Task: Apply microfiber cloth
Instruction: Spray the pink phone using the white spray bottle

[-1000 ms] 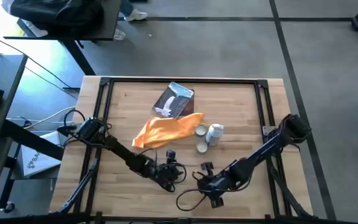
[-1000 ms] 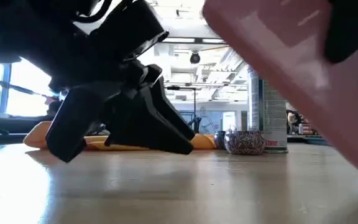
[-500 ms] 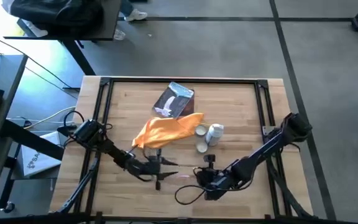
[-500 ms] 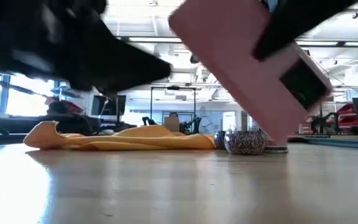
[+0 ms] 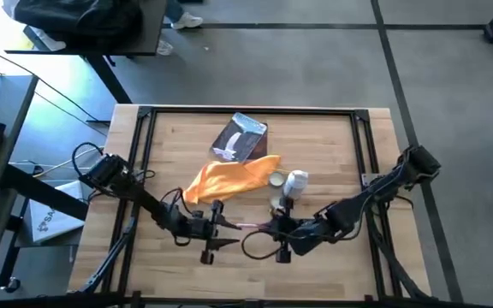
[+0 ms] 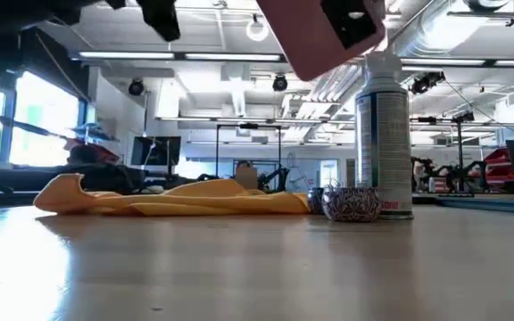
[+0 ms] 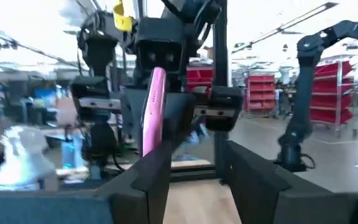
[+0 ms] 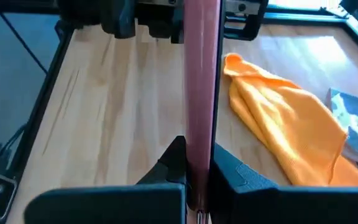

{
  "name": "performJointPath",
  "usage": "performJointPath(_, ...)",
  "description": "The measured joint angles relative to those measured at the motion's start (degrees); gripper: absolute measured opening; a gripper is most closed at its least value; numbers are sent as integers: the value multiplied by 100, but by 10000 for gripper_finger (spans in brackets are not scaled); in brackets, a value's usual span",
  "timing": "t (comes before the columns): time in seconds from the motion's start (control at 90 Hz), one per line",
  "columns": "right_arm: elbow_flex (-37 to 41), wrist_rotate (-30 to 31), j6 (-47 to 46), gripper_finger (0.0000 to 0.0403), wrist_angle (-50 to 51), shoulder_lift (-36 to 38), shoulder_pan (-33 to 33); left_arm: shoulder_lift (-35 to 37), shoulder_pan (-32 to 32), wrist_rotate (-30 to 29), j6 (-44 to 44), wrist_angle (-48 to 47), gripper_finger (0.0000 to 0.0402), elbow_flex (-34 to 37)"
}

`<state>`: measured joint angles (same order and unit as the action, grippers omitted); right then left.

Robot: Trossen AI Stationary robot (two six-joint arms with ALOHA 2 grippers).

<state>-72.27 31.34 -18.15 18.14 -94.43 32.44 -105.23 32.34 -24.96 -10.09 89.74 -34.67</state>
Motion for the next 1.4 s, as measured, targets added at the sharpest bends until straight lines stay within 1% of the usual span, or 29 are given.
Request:
performJointPath(0.156, 0, 115, 24, 0, -89, 12, 11, 140, 4, -197, -209, 6, 129, 2)
performJointPath(0.278, 0, 188, 173, 0, -52, 175, 71, 146, 25, -235, -258, -1, 129, -7)
performJointPath(0.5, -4, 187, 352, 0, -94, 492, 175, 146, 63, -794, -405, 17, 129, -9)
performJointPath(0.556, -4, 213, 389, 0, -139, 502, 175, 144, 15, -752, -393, 17, 129, -56)
performJointPath(0.633, -4, 189, 354, 0, -160, 485, 138, 144, -111, -397, -294, 17, 129, -185)
performJointPath(0.689, -4, 31, 343, 0, -166, 474, 89, 144, -184, -167, -240, 9, 129, -288)
performJointPath(0.733, -4, -94, 335, 0, -200, 463, 39, 144, -226, -105, -180, -26, 129, -356)
performJointPath(0.911, -4, -207, 341, 0, -298, 452, -58, 138, -318, -58, 11, -187, 129, -577)
performJointPath(1.011, -4, -429, 323, 0, -301, 452, -134, 138, -315, -62, -207, -123, 129, -708)
performJointPath(1.167, -4, -447, 321, 0, -302, 444, -212, 140, -319, -119, -505, -5, 129, -914)
performJointPath(1.278, -4, -445, 321, 0, -310, 444, -257, 140, -318, -206, -503, -12, 129, -996)
performJointPath(1.4, -4, -444, 321, 0, -459, 444, -284, 140, -318, -440, -386, -129, 128, -995)
